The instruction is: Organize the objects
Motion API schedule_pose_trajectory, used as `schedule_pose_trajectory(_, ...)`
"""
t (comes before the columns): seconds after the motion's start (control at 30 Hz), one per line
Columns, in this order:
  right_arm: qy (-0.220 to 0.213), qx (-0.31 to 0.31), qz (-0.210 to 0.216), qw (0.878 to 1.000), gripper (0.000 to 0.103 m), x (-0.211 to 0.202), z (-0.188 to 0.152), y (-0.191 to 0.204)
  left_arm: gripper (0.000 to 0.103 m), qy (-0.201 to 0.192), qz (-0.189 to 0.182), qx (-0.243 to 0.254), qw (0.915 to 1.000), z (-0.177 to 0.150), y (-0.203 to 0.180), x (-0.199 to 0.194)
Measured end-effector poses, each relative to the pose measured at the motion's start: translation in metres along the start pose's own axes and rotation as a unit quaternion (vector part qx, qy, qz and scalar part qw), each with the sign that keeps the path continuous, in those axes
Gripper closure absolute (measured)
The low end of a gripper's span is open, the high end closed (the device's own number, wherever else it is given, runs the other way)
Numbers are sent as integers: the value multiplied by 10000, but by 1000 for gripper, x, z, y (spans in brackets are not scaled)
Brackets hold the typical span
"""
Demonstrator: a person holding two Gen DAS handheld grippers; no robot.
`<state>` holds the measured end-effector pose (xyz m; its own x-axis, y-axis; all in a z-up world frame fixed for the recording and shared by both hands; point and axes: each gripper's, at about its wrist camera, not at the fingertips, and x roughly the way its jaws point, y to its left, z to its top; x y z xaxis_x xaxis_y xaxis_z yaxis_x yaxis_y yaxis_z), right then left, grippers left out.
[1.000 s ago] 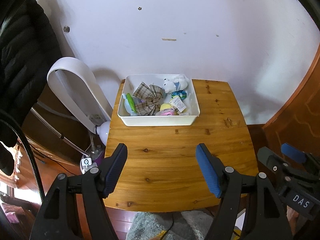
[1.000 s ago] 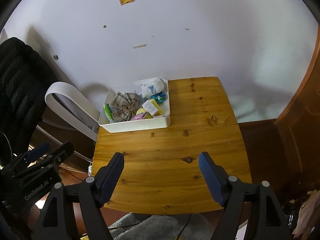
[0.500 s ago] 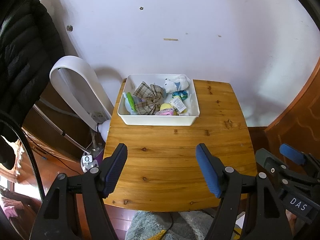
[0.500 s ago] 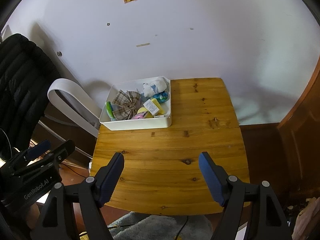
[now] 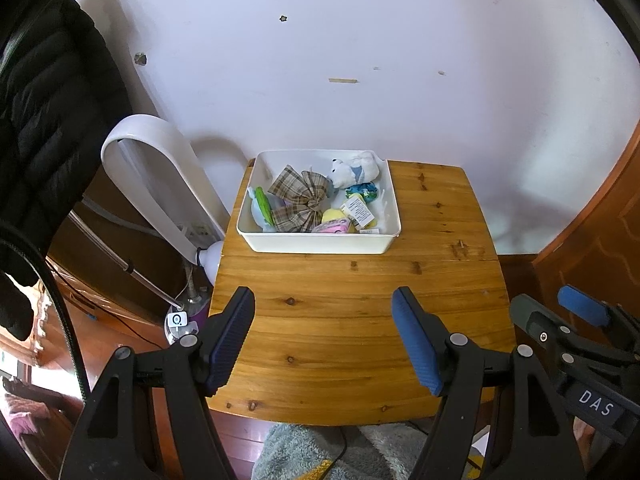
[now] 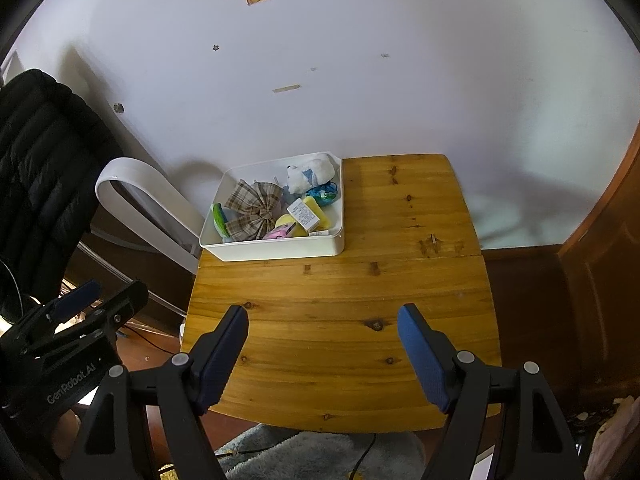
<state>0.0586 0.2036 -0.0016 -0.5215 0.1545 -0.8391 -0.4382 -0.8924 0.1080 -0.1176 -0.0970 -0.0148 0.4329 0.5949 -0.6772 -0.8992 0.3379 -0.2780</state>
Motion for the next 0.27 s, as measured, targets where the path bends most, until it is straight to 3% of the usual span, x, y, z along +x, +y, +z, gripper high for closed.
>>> schedule_pose_trajectory(0.27, 36, 41, 19, 10000, 25, 4, -1, 0, 28, -29, -7, 124, 9999, 2, -3, 0)
